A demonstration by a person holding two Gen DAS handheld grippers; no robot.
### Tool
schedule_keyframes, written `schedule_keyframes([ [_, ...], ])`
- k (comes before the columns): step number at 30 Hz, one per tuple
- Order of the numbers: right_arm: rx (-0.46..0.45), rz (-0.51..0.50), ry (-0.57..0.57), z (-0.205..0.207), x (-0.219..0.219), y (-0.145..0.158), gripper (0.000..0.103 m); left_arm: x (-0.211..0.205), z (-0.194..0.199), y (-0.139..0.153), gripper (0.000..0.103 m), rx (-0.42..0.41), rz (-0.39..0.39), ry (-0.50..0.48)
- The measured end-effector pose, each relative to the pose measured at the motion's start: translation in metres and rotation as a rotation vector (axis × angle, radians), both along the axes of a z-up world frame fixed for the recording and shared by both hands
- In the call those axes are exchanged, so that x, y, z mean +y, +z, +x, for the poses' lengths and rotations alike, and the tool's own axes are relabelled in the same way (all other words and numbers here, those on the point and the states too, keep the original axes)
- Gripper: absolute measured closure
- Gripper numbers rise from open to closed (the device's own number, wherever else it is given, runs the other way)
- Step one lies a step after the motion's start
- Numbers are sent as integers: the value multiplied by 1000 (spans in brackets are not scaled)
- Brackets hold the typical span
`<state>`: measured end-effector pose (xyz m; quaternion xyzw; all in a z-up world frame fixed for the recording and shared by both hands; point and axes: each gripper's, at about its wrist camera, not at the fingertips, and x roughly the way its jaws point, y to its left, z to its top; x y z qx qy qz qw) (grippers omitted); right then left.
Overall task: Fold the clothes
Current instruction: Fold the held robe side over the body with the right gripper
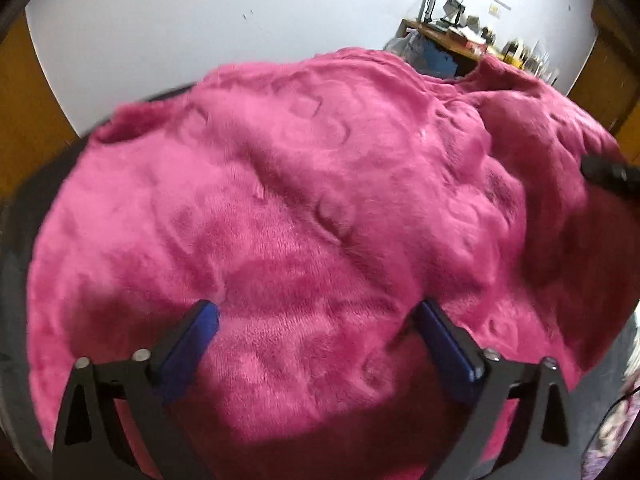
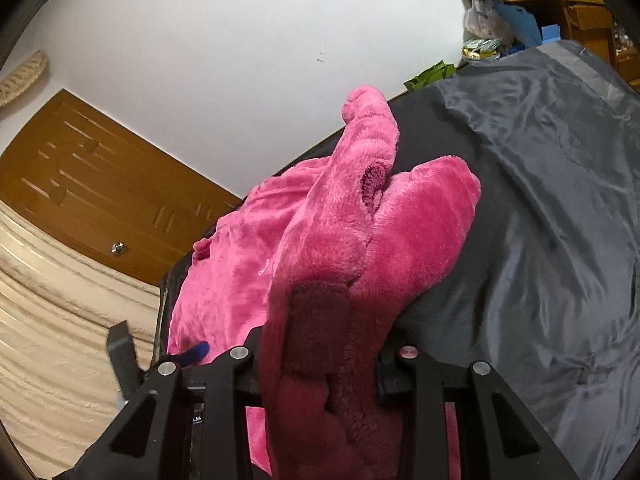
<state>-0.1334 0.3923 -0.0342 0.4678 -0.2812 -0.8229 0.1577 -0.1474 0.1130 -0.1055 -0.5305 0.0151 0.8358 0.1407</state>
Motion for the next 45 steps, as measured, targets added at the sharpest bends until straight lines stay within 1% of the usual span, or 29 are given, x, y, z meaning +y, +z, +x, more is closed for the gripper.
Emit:
schedule_keyframes([
  [2, -1, 16, -10, 2, -4, 3, 67, -8, -7, 5, 2, -43, 49, -14],
  [3, -3, 19, -16, 3, -5, 4, 67, -15, -12, 4, 2, -53, 79, -9],
  [5, -5, 22, -27, 4, -6, 5, 67, -24, -23, 13, 2, -49, 143, 21],
  [8, -7, 26, -37, 6, -7, 8, 67, -29, -47, 20, 2, -41, 164, 61],
  [10, -7, 29, -37, 7, -7, 9, 67, -25, -65, 16, 2, -39, 115, 78],
  [12, -8, 29, -36, 7, -6, 10, 67, -21, -75, 3, 2, -58, 72, 81],
  [14, -11, 25, -35, 6, -6, 10, 67, -12, -84, -12, 0, -76, 22, 51],
  [16, -16, 11, -37, 5, -4, 10, 67, -10, -84, -13, 0, -41, -6, 29],
  [17, -17, 2, -37, 5, -3, 10, 67, -11, -85, -12, 0, -35, -11, 24],
  [19, -16, -22, -38, 5, -2, 11, 67, -14, -86, -9, 0, -53, 3, 32],
  [21, -11, -42, -36, 5, -3, 14, 67, -18, -88, -1, 0, -70, 16, 58],
  [23, 2, -53, -30, 5, -6, 20, 67, -19, -77, 23, 1, -43, 69, 94],
  [24, 10, -55, -25, 6, -8, 23, 67, -20, -75, 33, 1, -28, 101, 97],
  [25, 18, -58, -19, 6, -11, 27, 67, -21, -72, 43, 1, -15, 137, 90],
  [28, 42, -64, -3, 7, -21, 39, 67, -17, -68, 56, 1, -28, 219, 52],
  [39, 125, -58, 115, 12, -82, 80, 68, -29, -68, 60, 1, -158, 535, 69],
  [43, 142, -53, 148, 12, -105, 91, 68, -46, -71, 70, 1, -149, 573, 85],
  [45, 152, -48, 165, 12, -119, 96, 68, -58, -74, 72, 1, -149, 612, 101],
])
